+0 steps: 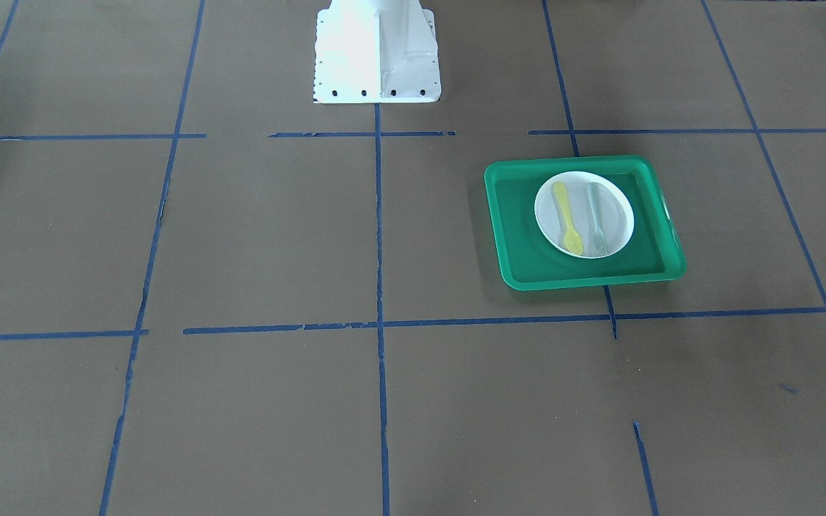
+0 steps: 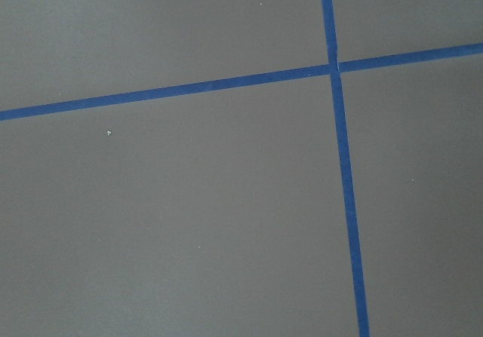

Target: Place spoon

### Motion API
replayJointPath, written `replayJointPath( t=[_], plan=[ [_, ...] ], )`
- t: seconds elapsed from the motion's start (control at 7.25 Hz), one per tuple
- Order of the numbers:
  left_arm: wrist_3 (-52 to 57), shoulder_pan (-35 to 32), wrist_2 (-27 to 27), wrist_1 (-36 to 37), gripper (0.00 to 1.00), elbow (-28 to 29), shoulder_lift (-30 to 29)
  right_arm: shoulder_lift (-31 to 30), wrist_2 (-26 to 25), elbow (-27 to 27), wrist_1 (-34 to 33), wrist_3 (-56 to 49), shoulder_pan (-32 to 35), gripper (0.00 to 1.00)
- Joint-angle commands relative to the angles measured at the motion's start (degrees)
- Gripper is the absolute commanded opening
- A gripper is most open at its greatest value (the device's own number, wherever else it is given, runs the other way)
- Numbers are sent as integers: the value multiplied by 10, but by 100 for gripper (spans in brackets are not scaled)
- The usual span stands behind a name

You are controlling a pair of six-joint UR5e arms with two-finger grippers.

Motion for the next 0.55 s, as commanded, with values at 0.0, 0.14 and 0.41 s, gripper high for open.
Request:
replayJointPath(
  t=[0.0,0.14,0.41],
  plan=[
    [0,0,-10,-2,100,-5,0,0,0,0,0,0,0,100],
    [-1,1,-10,0,100,-6,-2,0,0,0,0,0,0,100],
    [-13,20,-10,-11,100,-58,-10,0,0,0,0,0,0,100]
  ],
)
